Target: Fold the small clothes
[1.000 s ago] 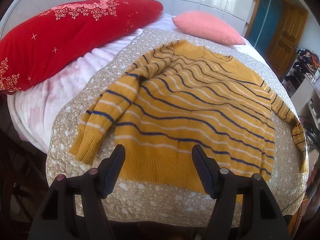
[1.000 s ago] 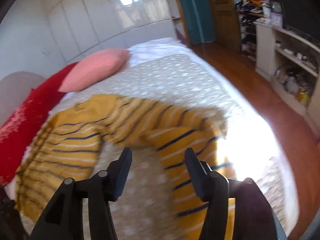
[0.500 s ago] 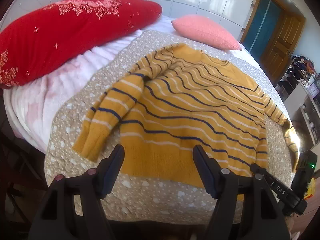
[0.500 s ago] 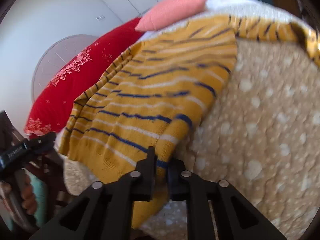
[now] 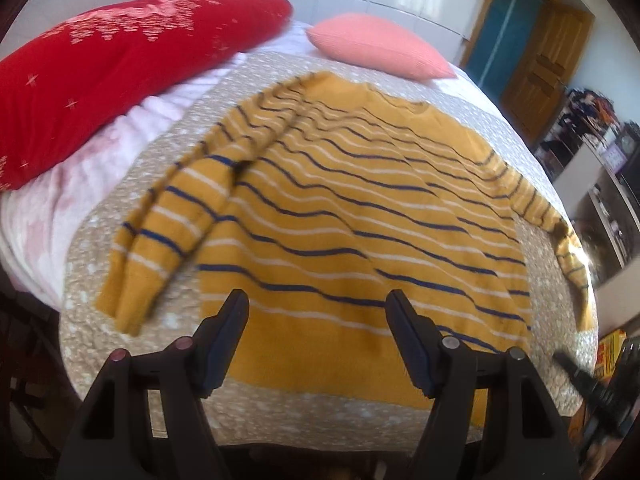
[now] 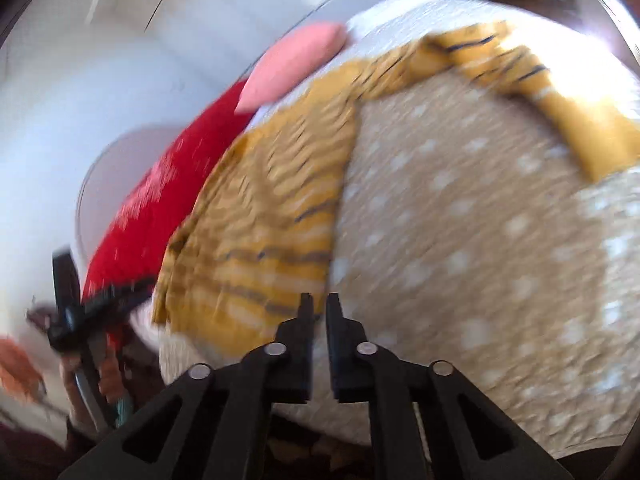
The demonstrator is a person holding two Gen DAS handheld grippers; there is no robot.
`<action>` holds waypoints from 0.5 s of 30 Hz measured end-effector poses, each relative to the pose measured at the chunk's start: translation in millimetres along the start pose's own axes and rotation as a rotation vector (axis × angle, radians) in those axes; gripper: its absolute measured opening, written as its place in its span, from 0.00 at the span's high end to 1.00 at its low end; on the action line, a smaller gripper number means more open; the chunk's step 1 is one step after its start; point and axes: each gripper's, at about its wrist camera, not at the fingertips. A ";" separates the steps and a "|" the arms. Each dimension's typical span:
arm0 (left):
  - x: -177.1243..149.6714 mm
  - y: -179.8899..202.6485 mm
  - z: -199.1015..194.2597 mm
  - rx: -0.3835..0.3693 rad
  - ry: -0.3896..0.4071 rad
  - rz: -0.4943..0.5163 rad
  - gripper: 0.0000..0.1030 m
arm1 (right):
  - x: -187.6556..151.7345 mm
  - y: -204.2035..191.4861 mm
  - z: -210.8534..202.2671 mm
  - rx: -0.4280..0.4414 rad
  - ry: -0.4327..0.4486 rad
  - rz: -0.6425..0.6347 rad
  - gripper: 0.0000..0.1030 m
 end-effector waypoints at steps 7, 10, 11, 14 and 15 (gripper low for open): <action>-5.0 13.2 1.3 0.012 0.003 0.045 0.32 | 42.7 71.9 -19.7 0.025 0.221 0.312 0.35; -6.0 8.0 -1.3 0.014 0.001 0.034 0.32 | 53.2 90.3 -29.3 0.096 0.320 0.431 0.35; -6.5 6.6 -2.0 0.016 0.002 0.032 0.32 | 56.3 95.7 -35.2 0.095 0.353 0.458 0.35; -7.0 2.6 -2.4 0.018 0.002 0.023 0.32 | 68.9 113.6 -48.0 0.090 0.420 0.546 0.35; -7.2 1.7 -1.7 0.015 0.001 0.019 0.32 | 73.3 118.3 -49.7 0.081 0.421 0.565 0.40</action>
Point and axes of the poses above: each gripper's, at about its wrist camera, not at the fingertips, and z roughly the way its jaws point, y to its right, x to its top, and after that the axes turned 12 degrees about -y, right-handed
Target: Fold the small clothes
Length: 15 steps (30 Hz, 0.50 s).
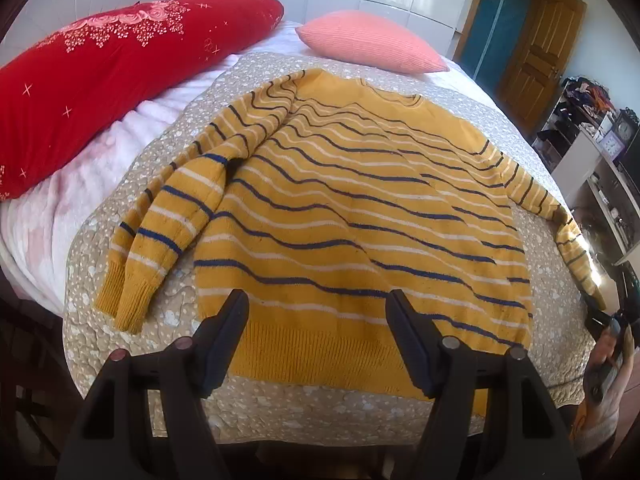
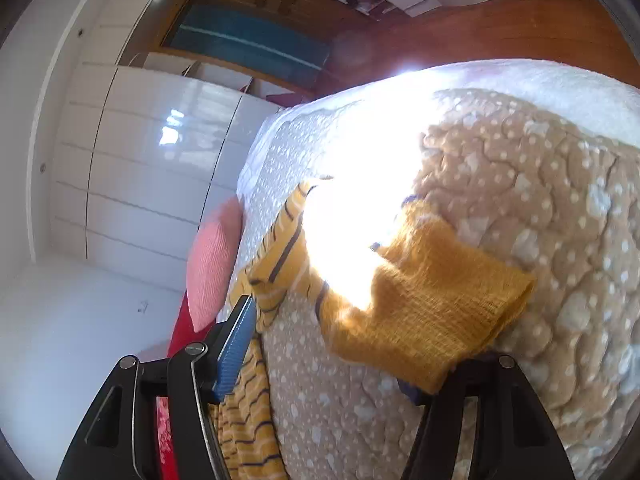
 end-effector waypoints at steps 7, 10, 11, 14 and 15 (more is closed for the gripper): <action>-3.1 -1.7 2.8 -0.018 -0.003 0.006 0.32 | 60.3 -57.0 -32.8 -0.229 0.146 -0.267 0.91; -2.8 -6.6 3.1 -0.029 0.005 -0.003 0.32 | 85.8 -85.7 -55.1 -0.239 0.193 -0.319 0.91; -2.4 -8.2 3.9 -0.037 0.004 -0.008 0.32 | 90.4 -94.8 -56.2 -0.243 0.191 -0.331 0.91; -1.7 -14.7 5.9 -0.070 0.003 -0.028 0.32 | 87.3 -131.7 -35.1 -0.258 0.144 -0.406 0.91; -1.9 -17.5 5.5 -0.080 0.006 -0.034 0.32 | 79.1 -146.3 -16.9 -0.254 0.111 -0.434 0.91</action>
Point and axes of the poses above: each gripper's, at about its wrist camera, not at the fingertips, and z roughly the way its jaws point, y to its right, x to its top, and after that the axes turned 12 degrees about -y, right-handed
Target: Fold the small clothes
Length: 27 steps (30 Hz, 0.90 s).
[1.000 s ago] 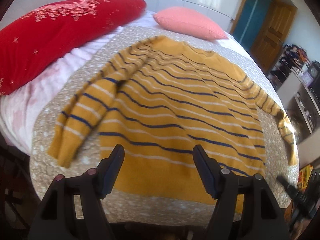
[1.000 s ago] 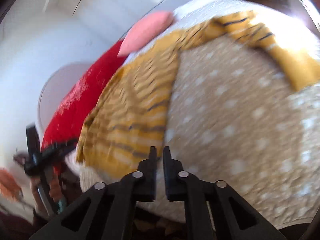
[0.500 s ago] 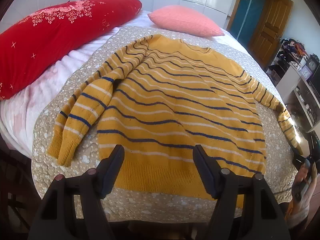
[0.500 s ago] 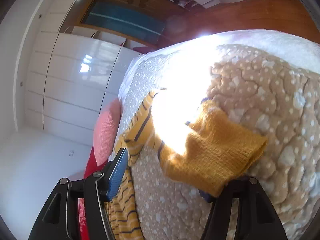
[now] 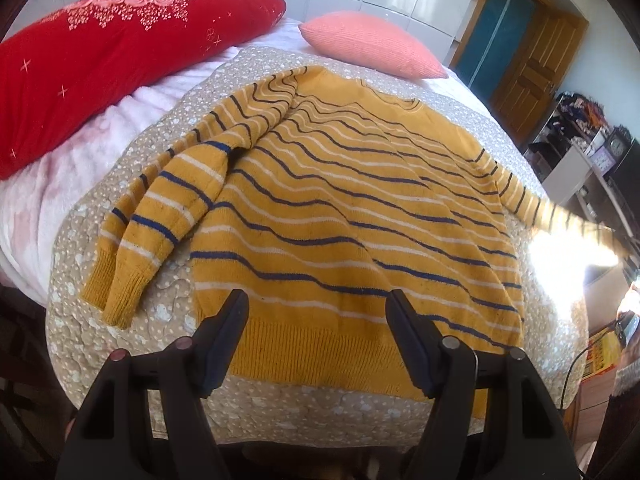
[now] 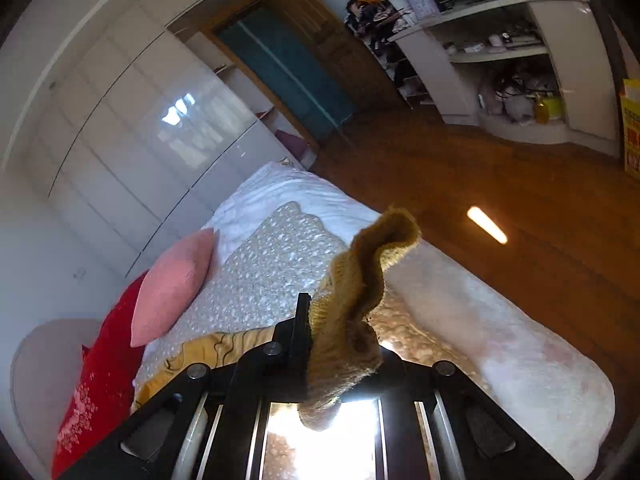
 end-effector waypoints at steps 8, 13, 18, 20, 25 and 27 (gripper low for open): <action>-4.8 -33.1 -17.1 0.017 0.087 -0.017 0.30 | -41.4 -175.5 119.0 0.171 -0.266 -0.224 0.91; -12.0 -68.1 -26.4 0.091 0.146 -0.018 0.28 | -87.1 -284.7 216.5 0.195 -0.409 -0.361 0.91; -16.4 -115.3 -25.7 0.099 0.142 -0.090 0.28 | -157.7 -364.5 312.2 0.128 -0.502 -0.530 0.91; -18.1 -133.7 -23.5 0.095 0.133 -0.134 0.28 | -186.9 -382.9 340.8 0.097 -0.538 -0.569 0.91; -27.7 -172.7 -19.1 0.061 0.118 -0.244 0.28 | -239.5 -408.3 378.2 0.060 -0.602 -0.634 0.83; -31.9 -182.1 -18.2 0.061 0.120 -0.269 0.28 | -250.6 -414.4 384.9 0.078 -0.635 -0.634 0.76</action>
Point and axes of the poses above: each gripper's, at about its wrist camera, not at the fingertips, and z roughly the way its jaws point, y to its right, x to its top, and after that the axes turned 12 degrees about -y, right-handed
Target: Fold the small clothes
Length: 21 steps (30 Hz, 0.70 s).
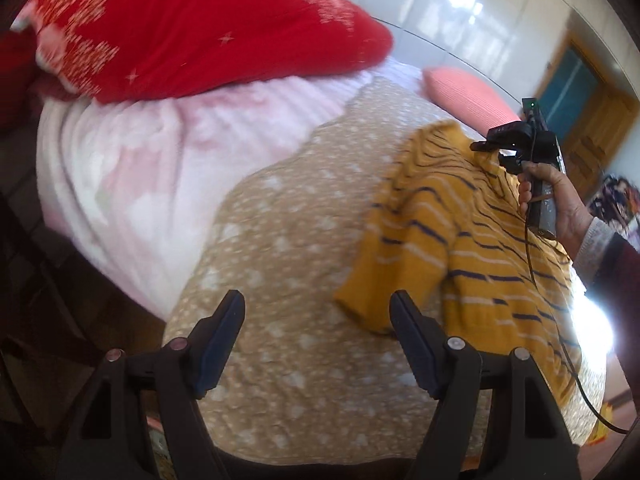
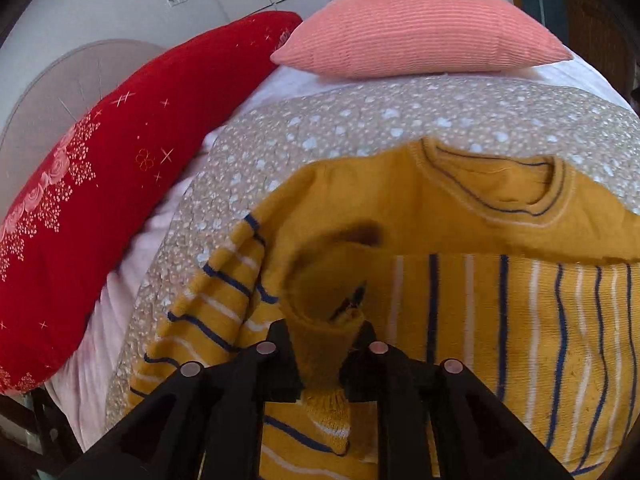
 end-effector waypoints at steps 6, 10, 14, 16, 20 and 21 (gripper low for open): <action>-5.2 -25.1 2.1 -0.002 -0.002 -0.065 0.28 | 0.7 -41.3 -9.7 0.049 0.003 -0.089 0.35; -9.5 -39.9 -4.8 0.012 0.019 -0.104 0.28 | -18.7 -61.8 -35.8 0.061 0.013 -0.163 0.34; -13.6 -57.1 -10.5 0.042 0.031 -0.156 0.28 | -65.0 -89.3 -54.1 0.115 -0.056 -0.290 0.33; -14.9 -66.9 -13.8 0.060 0.038 -0.186 0.28 | -97.4 -108.1 -59.7 0.163 -0.118 -0.381 0.28; -19.8 -83.7 -20.8 0.086 0.051 -0.238 0.28 | -169.2 -149.8 -71.4 0.242 -0.197 -0.599 0.22; -21.1 -87.7 -22.5 0.091 0.052 -0.249 0.28 | -188.4 -161.4 -73.0 0.244 -0.206 -0.671 0.20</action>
Point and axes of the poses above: each gripper's, at about its wrist camera, not at the fingertips, and z roughly the way its jaws point, y to its right, x to its top, and after that the axes turned 12 degrees about -y, right-handed
